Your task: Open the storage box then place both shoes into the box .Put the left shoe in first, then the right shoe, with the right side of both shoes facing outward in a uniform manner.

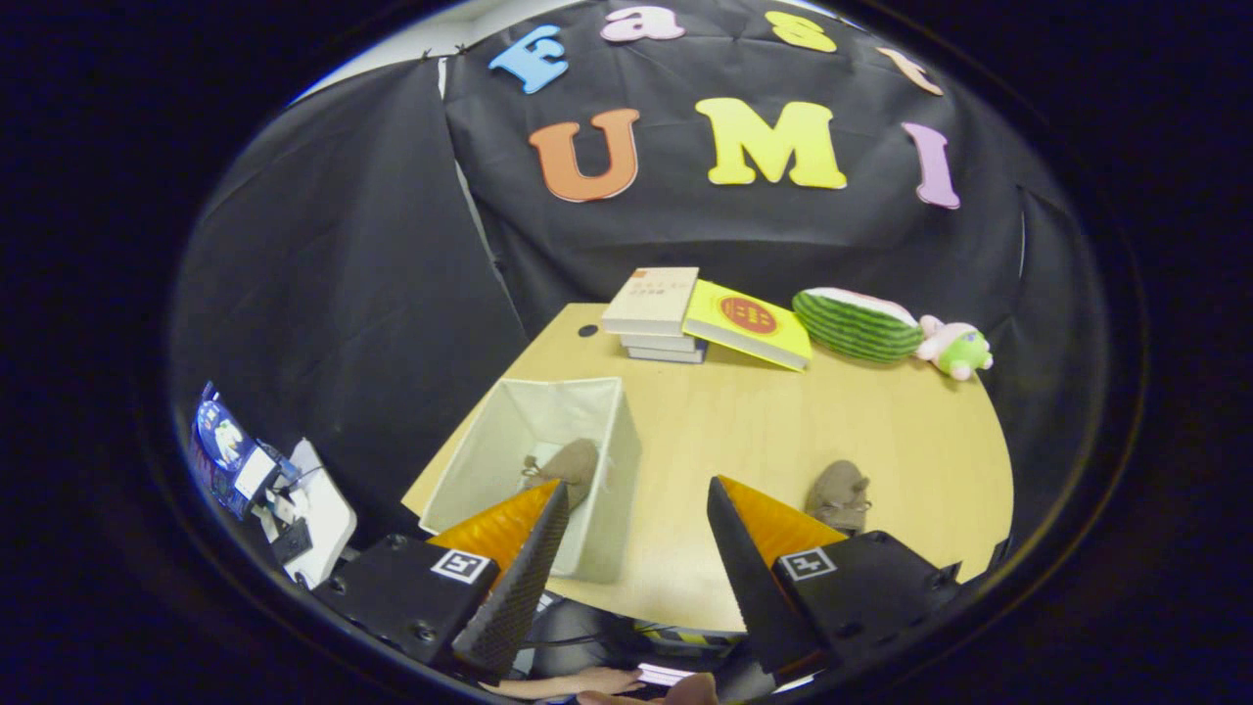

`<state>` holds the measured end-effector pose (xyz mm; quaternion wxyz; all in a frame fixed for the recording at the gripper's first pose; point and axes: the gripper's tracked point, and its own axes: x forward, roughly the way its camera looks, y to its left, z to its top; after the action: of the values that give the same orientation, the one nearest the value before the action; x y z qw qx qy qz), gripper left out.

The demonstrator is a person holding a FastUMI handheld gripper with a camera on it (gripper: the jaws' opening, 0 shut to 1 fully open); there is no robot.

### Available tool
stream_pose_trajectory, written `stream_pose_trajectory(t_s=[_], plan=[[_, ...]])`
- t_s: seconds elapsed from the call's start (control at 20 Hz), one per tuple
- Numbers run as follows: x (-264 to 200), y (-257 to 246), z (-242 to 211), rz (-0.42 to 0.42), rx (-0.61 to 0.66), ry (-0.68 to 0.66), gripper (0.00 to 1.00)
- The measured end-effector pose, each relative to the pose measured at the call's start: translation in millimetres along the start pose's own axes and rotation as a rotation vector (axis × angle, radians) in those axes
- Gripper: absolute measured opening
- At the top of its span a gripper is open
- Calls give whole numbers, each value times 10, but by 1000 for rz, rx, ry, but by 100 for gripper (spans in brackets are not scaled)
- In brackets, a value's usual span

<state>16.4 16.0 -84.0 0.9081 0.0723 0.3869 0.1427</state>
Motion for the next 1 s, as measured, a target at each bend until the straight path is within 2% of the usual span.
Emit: stream_pose_trajectory(t_s=[0.1,0.25,0.45,0.55,0.75,1.0], plan=[[-64,-328,-269,9,45,76,92],[-37,-951,-571,-29,98,163,92],[201,-1702,-833,-99,126,246,92],[342,-1972,-981,-124,187,285,92],[642,-2287,-1318,-146,282,403,91],[889,-2360,-1523,-112,346,475,86]])
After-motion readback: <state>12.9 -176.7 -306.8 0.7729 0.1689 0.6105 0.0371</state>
